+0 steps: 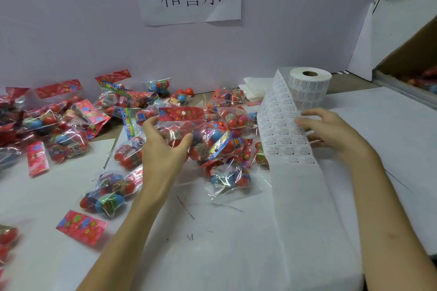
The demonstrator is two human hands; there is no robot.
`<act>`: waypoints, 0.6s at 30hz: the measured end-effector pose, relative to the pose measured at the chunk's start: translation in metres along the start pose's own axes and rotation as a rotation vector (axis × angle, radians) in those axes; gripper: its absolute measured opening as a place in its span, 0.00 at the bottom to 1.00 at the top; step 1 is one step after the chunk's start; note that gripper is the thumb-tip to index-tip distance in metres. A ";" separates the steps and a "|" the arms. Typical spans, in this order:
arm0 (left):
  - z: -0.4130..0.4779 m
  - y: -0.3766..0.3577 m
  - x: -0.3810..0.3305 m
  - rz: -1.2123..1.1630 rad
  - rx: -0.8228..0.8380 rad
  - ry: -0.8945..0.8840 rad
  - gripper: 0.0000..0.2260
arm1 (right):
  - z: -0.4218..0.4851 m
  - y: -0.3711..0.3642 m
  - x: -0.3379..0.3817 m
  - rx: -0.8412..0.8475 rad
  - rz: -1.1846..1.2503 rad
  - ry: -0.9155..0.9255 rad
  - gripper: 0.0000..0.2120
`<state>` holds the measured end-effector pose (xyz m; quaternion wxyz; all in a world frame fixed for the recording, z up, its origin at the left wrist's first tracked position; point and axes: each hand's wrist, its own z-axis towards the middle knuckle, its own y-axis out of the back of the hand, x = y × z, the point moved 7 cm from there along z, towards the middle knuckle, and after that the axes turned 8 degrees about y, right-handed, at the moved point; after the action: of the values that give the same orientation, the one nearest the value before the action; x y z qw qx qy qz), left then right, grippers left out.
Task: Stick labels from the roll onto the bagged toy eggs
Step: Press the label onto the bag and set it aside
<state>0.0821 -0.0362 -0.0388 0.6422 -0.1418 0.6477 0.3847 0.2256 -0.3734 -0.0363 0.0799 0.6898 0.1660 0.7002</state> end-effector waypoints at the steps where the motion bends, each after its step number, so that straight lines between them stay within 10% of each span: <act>1: -0.001 0.001 0.000 0.032 -0.016 -0.002 0.37 | -0.001 -0.002 0.006 0.007 0.043 0.046 0.16; 8: 0.002 0.002 -0.002 0.232 -0.055 -0.050 0.40 | -0.012 -0.016 0.037 0.088 0.396 0.265 0.21; 13: -0.026 -0.008 -0.037 0.082 -0.003 -0.338 0.24 | -0.019 -0.028 0.049 0.168 0.548 0.295 0.23; 18: -0.059 -0.064 -0.023 -0.566 0.606 0.284 0.32 | -0.023 -0.040 0.055 0.226 0.602 0.329 0.24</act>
<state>0.0858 -0.1265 -0.0446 0.6396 -0.1704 0.7487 -0.0374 0.1958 -0.3200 0.0019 -0.2344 0.5903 0.0425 0.7712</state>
